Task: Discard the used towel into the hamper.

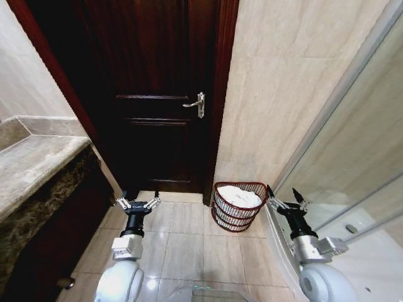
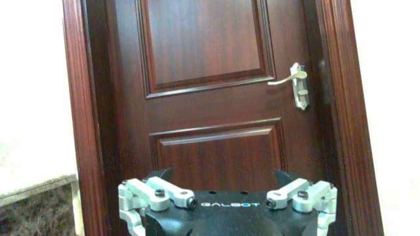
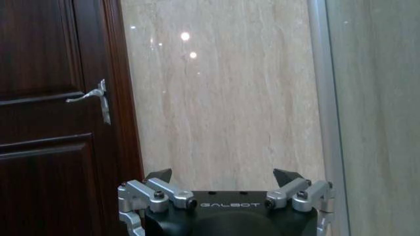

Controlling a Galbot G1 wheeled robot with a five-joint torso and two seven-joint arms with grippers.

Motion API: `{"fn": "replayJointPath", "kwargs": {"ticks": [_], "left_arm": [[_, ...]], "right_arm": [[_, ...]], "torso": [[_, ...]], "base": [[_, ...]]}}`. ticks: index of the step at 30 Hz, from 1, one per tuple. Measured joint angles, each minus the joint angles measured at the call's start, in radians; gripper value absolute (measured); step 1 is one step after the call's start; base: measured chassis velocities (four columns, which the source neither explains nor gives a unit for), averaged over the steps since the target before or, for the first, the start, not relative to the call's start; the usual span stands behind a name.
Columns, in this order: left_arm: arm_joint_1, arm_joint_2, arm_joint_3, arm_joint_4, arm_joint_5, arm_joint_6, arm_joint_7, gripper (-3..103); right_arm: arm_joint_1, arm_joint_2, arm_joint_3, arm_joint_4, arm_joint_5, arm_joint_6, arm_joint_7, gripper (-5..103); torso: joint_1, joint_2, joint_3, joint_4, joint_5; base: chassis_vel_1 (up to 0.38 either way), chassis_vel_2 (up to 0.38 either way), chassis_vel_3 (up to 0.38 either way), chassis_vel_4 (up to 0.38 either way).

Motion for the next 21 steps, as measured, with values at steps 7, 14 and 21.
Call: {"fn": "replayJointPath", "kwargs": {"ticks": [7,14,21], "left_arm": [[-0.002,-0.001,-0.024,0.015,0.008,-0.004,0.005,100],[0.005,0.004,-0.087,0.014,-0.018,-0.013,0.025,100],[0.023,0.015,-0.094,0.003,-0.040,-0.017,0.031,100]], "right_arm": [[-0.004,-0.005,-0.007,-0.004,0.001,0.000,-0.005,100],[-0.011,0.005,-0.017,-0.043,-0.014,0.022,-0.019,100],[-0.010,0.043,-0.031,-0.059,-0.042,0.035,-0.029,100]], "torso": [[0.012,0.027,0.015,0.0000,-0.0001],[0.025,0.057,0.032,0.0000,0.0000],[0.038,0.088,0.050,0.0000,-0.0001]], "base": [[0.000,0.000,0.000,0.000],[0.000,0.000,0.000,0.000],[0.000,0.000,0.000,0.000]]}}
